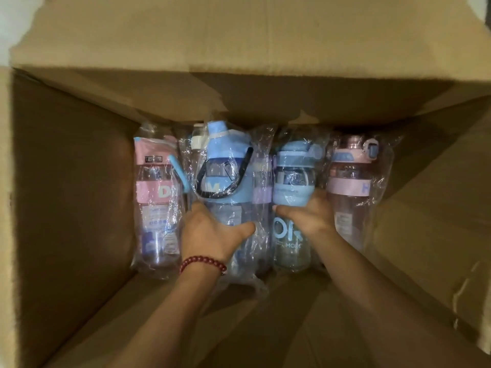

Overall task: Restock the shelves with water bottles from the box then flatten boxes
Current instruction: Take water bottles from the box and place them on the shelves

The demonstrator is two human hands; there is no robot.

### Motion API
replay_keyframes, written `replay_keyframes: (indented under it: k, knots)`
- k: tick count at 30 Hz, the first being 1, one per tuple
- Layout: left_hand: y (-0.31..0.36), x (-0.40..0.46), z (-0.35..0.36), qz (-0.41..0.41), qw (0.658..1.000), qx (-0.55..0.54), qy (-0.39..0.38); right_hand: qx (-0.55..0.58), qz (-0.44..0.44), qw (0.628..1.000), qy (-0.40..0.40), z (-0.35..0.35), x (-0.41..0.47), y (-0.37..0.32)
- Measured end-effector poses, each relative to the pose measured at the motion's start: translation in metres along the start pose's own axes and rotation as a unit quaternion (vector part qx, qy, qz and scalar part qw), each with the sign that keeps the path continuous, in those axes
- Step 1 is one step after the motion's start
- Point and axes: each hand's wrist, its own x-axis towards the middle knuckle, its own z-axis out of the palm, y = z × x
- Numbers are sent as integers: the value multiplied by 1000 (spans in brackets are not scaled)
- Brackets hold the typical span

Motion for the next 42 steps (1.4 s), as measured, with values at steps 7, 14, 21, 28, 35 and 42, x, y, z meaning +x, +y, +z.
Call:
replay_keyframes:
  k: [7, 14, 21, 28, 35, 42]
  knots:
    - [9, -27, -31, 6, 997, -64, -44, 79, -69, 994, -11, -23, -54, -12]
    - [27, -90, -75, 10, 991, -129, -30, 136, -62, 989, 6, -59, -131, -24]
    - [54, -174, -145, 66, 978, -192, -43, 203, -86, 975, 30, -123, -226, -53]
    - [73, -274, -218, 148, 965, -207, -61, 270, -114, 955, 36, -200, -349, -90]
    - [101, -387, -280, 210, 941, -249, -93, 314, -173, 932, 57, -280, -461, -115]
    - [128, -482, -329, 287, 909, -282, -111, 344, -223, 909, 78, -354, -552, -113]
